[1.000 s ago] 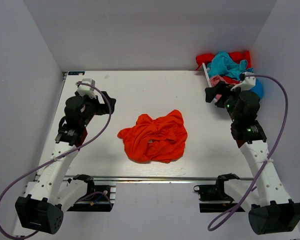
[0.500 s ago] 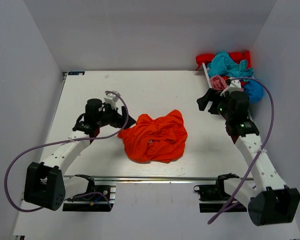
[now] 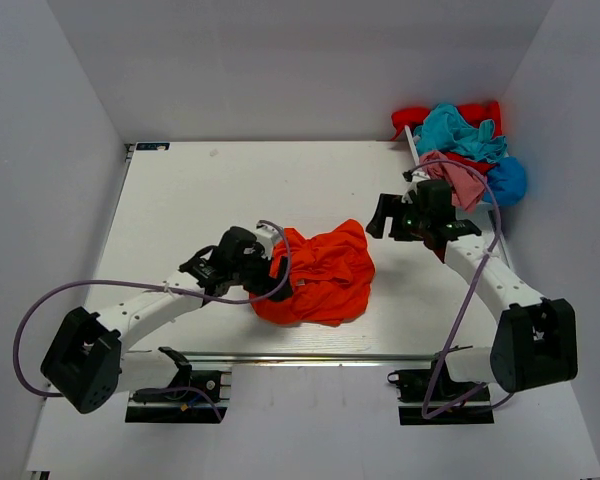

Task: Fold and stack the t-shirts
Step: Flatten out the tshirt

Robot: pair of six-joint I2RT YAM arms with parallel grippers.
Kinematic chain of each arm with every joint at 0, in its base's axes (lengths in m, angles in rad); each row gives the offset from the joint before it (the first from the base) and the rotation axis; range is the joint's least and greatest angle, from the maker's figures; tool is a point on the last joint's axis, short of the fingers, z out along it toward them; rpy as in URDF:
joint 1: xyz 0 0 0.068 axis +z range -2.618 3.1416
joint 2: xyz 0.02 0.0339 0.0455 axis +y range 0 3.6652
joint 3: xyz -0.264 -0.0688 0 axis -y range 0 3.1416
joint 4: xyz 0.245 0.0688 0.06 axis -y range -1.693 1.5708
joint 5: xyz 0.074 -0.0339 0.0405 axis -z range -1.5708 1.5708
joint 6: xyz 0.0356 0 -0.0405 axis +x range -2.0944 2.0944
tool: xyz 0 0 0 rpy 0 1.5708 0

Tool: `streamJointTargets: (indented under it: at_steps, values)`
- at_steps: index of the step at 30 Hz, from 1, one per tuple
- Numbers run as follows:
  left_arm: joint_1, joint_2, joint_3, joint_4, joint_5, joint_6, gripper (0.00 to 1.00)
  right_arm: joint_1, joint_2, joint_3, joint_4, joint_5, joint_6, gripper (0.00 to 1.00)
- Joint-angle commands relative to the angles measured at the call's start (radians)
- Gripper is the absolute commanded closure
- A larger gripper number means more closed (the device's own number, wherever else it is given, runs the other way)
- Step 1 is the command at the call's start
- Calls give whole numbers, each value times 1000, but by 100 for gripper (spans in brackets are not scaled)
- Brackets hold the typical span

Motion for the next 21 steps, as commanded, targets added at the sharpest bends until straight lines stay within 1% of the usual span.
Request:
streamJointTargets:
  at_steps: [1, 4, 5, 8, 11, 12, 14, 15, 16, 18, 19, 20, 21]
  values:
    - [-48, 6, 3, -125, -201, -50, 0, 27, 36, 38, -34, 75, 4, 13]
    - [-100, 64, 3, -135, -232, -71, 3, 45, 76, 30, -65, 107, 14, 13]
    - [-122, 112, 16, -144, -242, -80, 5, 47, 79, 27, -68, 109, 16, 13]
    - [-151, 155, 36, -135, -253, -102, 7, 65, 99, -5, -59, 104, 20, 13]
    - [-163, 155, 36, -125, -282, -119, 14, 79, 102, -32, -40, 106, 28, 16]
    - [-174, 155, 36, -116, -282, -128, 21, 85, 105, -40, -36, 106, 31, 16]
    - [-183, 175, 27, -106, -282, -128, 27, 93, 122, -45, -22, 104, 36, 18]
    - [-183, 175, 27, -93, -282, -139, 32, 93, 125, -49, -16, 104, 34, 18]
    - [-183, 186, 18, -70, -255, -139, 45, 97, 130, -49, -13, 110, 39, 20]
    - [-193, 186, 6, -61, -255, -151, 63, 102, 153, -54, -8, 112, 40, 21]
    - [-193, 186, 6, -73, -255, -151, 81, 108, 159, -56, 1, 114, 43, 21]
    - [-193, 152, 6, -73, -270, -162, 89, 110, 176, -60, 10, 114, 46, 24]
    - [-193, 134, 6, -85, -270, -162, 97, 114, 180, -60, 17, 112, 53, 24]
